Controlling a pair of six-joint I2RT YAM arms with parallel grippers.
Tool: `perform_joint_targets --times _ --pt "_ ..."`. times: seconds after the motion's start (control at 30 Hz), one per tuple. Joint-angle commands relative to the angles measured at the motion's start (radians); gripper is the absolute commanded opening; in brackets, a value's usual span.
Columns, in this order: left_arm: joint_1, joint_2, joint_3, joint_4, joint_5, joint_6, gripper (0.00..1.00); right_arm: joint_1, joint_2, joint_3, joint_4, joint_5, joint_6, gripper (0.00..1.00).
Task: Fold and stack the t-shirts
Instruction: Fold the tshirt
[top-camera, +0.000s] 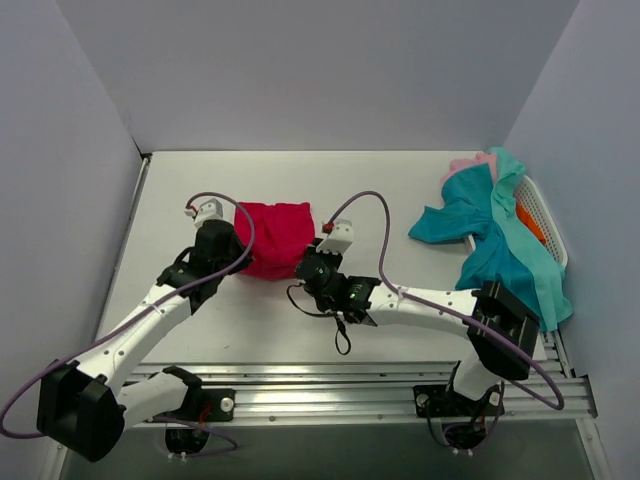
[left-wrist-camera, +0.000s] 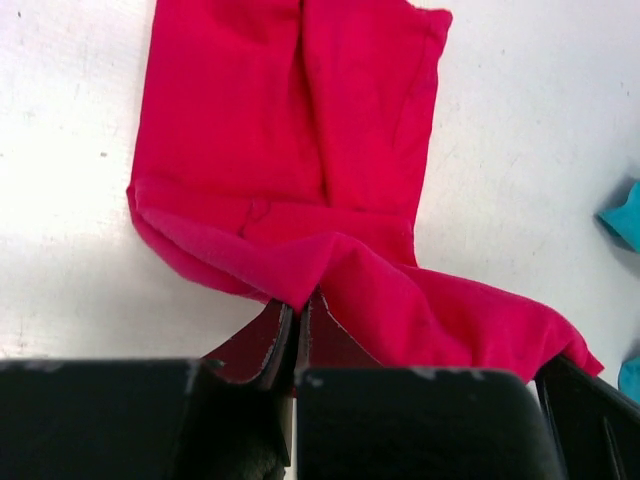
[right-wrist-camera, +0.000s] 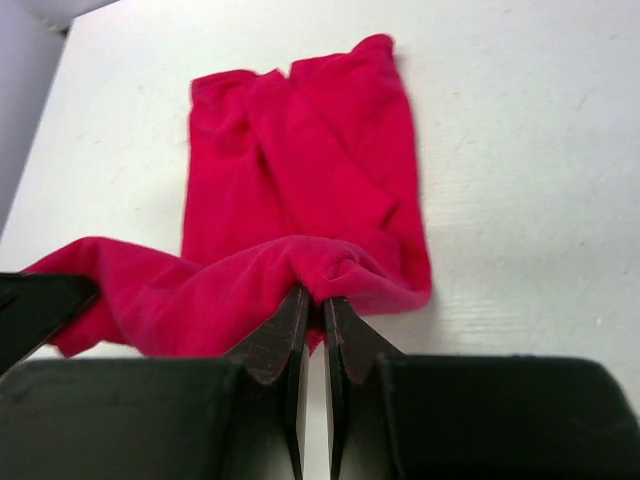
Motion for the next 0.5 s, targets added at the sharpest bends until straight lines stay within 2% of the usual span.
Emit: perform_joint_targets --times 0.0,0.47 --pt "0.036 0.065 0.084 0.089 0.027 0.044 0.03 -0.055 0.034 0.064 -0.007 0.015 -0.066 0.00" --pt "0.146 0.179 0.145 0.178 0.099 0.072 0.03 -0.168 0.152 0.176 0.037 -0.094 -0.120 0.00"
